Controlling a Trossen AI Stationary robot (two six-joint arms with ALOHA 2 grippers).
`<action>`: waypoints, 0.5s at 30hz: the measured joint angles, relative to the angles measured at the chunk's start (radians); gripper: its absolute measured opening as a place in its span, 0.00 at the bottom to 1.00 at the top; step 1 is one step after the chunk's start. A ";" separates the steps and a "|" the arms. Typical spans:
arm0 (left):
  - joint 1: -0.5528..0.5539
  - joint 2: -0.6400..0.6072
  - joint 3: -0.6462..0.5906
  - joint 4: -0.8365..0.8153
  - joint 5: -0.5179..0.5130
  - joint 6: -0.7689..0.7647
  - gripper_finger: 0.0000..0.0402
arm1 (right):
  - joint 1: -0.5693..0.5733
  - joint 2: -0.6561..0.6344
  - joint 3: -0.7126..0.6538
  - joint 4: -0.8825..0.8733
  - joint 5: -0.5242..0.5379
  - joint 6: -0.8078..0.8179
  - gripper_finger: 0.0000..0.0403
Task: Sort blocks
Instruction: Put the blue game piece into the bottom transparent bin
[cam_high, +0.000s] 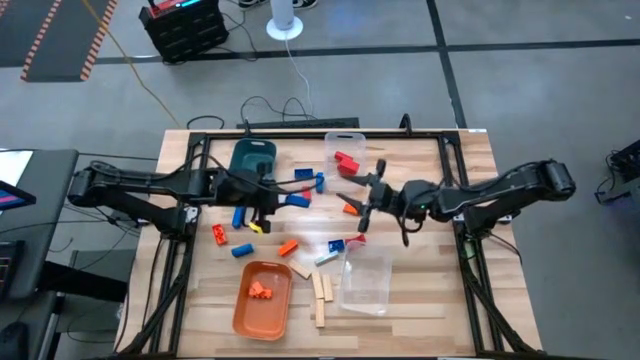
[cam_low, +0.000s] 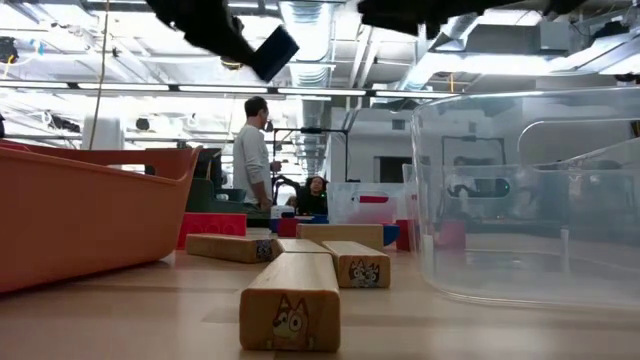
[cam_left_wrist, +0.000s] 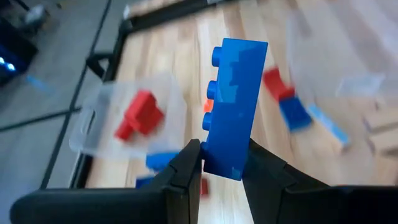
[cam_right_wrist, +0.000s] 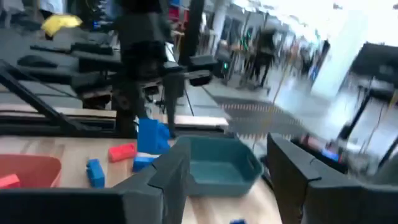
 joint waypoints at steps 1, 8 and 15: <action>0.000 0.000 0.000 0.023 0.001 0.002 0.21 | 0.010 0.026 0.011 0.019 -0.001 -0.030 0.51; 0.000 0.029 -0.001 0.178 0.004 0.021 0.21 | 0.024 0.208 0.145 0.078 -0.006 -0.143 0.61; 0.000 0.031 -0.002 0.179 0.012 -0.004 0.21 | 0.029 0.283 0.214 0.161 -0.044 -0.172 0.61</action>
